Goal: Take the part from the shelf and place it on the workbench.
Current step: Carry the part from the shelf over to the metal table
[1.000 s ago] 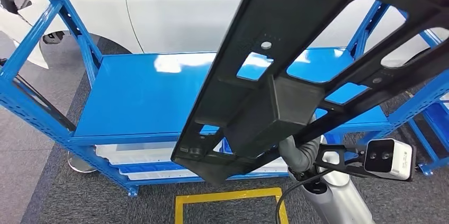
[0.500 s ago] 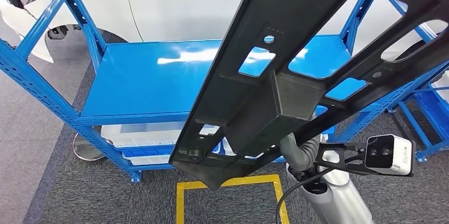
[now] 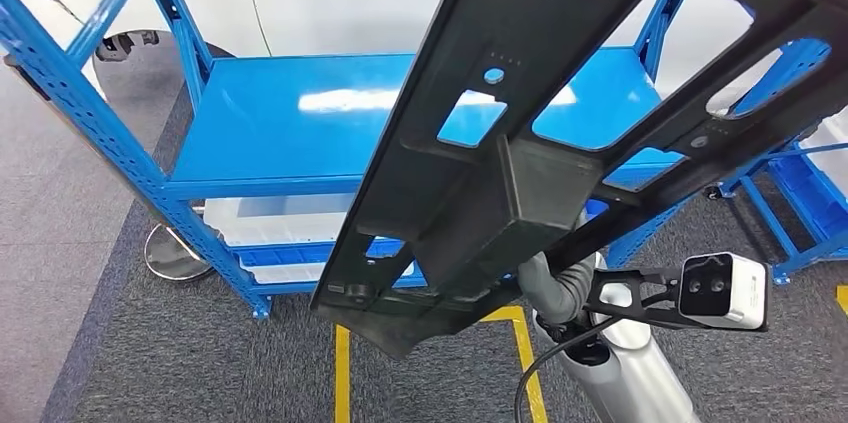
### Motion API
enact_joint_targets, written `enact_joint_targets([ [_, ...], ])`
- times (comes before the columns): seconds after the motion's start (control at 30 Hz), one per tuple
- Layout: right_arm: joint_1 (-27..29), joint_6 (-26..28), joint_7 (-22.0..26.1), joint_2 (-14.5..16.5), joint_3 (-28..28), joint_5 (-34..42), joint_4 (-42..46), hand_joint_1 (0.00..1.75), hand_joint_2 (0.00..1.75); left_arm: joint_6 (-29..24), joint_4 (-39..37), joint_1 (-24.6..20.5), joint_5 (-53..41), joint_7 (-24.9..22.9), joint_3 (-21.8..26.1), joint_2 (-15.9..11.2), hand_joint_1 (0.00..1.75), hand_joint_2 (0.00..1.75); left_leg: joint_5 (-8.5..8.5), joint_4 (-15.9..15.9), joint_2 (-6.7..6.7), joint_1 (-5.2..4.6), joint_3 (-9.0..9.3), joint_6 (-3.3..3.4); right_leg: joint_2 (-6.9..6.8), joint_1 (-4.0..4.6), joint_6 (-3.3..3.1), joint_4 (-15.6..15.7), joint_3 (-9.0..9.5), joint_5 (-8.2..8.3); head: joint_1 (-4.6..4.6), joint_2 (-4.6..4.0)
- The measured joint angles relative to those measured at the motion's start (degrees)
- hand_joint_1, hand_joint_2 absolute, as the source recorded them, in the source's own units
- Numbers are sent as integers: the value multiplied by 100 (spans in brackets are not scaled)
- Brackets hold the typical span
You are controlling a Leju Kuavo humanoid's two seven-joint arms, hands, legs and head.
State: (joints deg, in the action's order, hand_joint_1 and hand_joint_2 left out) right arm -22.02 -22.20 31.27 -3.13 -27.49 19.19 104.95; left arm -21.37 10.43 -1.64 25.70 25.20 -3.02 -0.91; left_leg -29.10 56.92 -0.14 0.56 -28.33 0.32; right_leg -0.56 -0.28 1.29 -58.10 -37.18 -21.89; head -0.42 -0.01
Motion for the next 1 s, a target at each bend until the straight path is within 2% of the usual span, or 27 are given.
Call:
enact_joint_targets([
  [0.03,-1,-3,-10,1,3,0,-1,175,175,3,0,-8,-1,-1,0,7,0,175,65,-10,13,10,-55,43,10,-5,26,-125,-67,-152,9,0],
  [0.07,-3,-7,-21,1,5,0,-1,175,175,2,0,-15,-2,-3,0,15,0,175,138,-20,27,21,-124,79,20,-10,49,-371,-169,-399,15,1],
  [0.13,-4,-26,-43,1,7,4,-1,175,175,-24,0,-21,-9,-27,0,18,0,175,270,-8,39,14,-285,114,27,-18,80,-1136,-402,-948,26,0],
  [0.17,-3,-43,-51,1,6,11,-1,175,175,-48,0,-19,-13,-50,0,19,0,175,332,2,41,9,-372,116,27,-20,90,-1479,-467,-1088,26,0],
  [0.2,-3,-68,-58,1,6,23,-1,175,175,-75,0,-17,-15,-79,0,19,0,175,389,15,42,5,-459,114,28,-22,91,-1666,-453,-1100,26,1],
  [0.23,-3,-98,-62,1,5,36,4,175,175,-100,0,-17,-15,-110,0,19,0,175,441,28,41,1,-540,108,28,-22,82,-1632,-330,-1001,26,1],
  [0.27,-3,-130,-63,1,3,48,18,175,175,-120,0,-16,-15,-139,0,19,0,175,489,42,39,-3,-614,100,28,-20,61,-1376,-94,-850,26,1],
  [0.3,-4,-155,-63,2,1,56,46,175,175,-133,0,-16,-15,-163,1,20,0,175,532,57,36,-5,-672,89,30,-12,28,-967,221,-734,25,1],
  [0.33,-8,-172,-63,7,-4,60,84,175,175,-142,0,-16,-15,-180,1,23,0,175,573,72,31,-14,-719,69,30,3,-12,-498,543,-697,24,1],
  [0.37,-11,-180,-64,14,-8,64,125,175,175,-145,0,-14,-14,-191,2,26,0,175,619,73,30,-17,-746,42,32,23,-47,-143,772,-695,21,1],
  [0.4,-19,-184,-64,23,-12,72,163,175,175,-146,0,-13,-8,-197,2,29,0,175,665,65,29,-15,-760,10,33,43,-77,80,902,-723,30,1],
  [0.47,-33,-191,-69,41,-18,87,205,175,175,-142,-1,-5,5,-195,3,31,0,175,769,23,31,-14,-780,-61,31,55,-134,187,889,-671,47,0],
  [0.5,-42,-198,-74,51,-21,96,215,175,175,-137,-1,0,13,-180,4,30,0,175,751,34,27,-11,-811,-92,21,43,-171,220,859,-612,56,0],
  [0.53,-49,-205,-79,68,-25,103,222,175,175,-128,-2,4,16,-157,5,32,0,175,633,123,23,-11,-863,-119,10,28,-216,249,808,-539,46,-1],
  [0.57,-55,-210,-83,87,-28,110,232,175,175,-119,-2,8,19,-131,6,34,0,175,417,321,19,-7,-939,-144,-1,12,-253,276,748,-461,34,-1],
  [0.63,-58,-214,-81,120,-33,120,259,175,175,-98,-2,11,19,-82,7,39,0,175,-155,1038,16,14,-1137,-186,-9,15,-292,273,594,-332,13,-1],
  [0.67,-51,-213,-80,126,-35,123,274,175,175,-90,-2,14,15,-64,7,39,0,175,-330,1403,17,20,-1206,-208,-10,18,-292,261,509,-273,10,0],
  [0.7,-42,-213,-79,127,-36,126,287,175,175,-84,-2,18,11,-51,7,38,0,175,-375,1636,17,23,-1206,-225,-11,19,-286,244,421,-216,12,0],
  [0.73,-33,-213,-76,127,-37,129,301,175,175,-78,-2,22,6,-40,7,38,0,175,-304,1675,18,26,-1115,-237,-12,17,-275,221,333,-164,11,1],
  [0.77,-26,-213,-73,127,-38,132,315,175,175,-72,-2,23,1,-36,7,38,0,175,-152,1486,18,31,-918,-241,-12,13,-261,193,248,-124,11,1],
  [0.8,-22,-214,-65,127,-38,137,332,175,175,-62,-2,21,-2,-33,7,37,0,175,-13,1131,18,36,-638,-238,-10,9,-243,157,170,-90,10,1],
  [0.87,2,-220,-32,127,-34,145,387,175,175,-11,-2,13,-8,-42,7,29,0,175,5,336,9,24,-91,-203,-6,17,-190,91,54,-36,12,1],
  [0.9,27,-227,2,127,-29,146,418,175,175,22,-2,14,-10,-51,7,26,0,175,-51,83,3,12,60,-176,-4,22,-154,70,26,-5,8,0],
  [0.93,65,-237,46,127,-18,140,450,175,175,54,-2,16,-13,-63,7,22,0,175,-103,-34,-2,-7,114,-145,-3,25,-118,66,11,30,4,0],
  [1.0,171,-263,164,123,19,113,510,175,175,94,-2,29,-15,-86,7,17,0,175,-50,-71,19,0,83,-68,14,17,-48,55,-3,68,-9,0],
])
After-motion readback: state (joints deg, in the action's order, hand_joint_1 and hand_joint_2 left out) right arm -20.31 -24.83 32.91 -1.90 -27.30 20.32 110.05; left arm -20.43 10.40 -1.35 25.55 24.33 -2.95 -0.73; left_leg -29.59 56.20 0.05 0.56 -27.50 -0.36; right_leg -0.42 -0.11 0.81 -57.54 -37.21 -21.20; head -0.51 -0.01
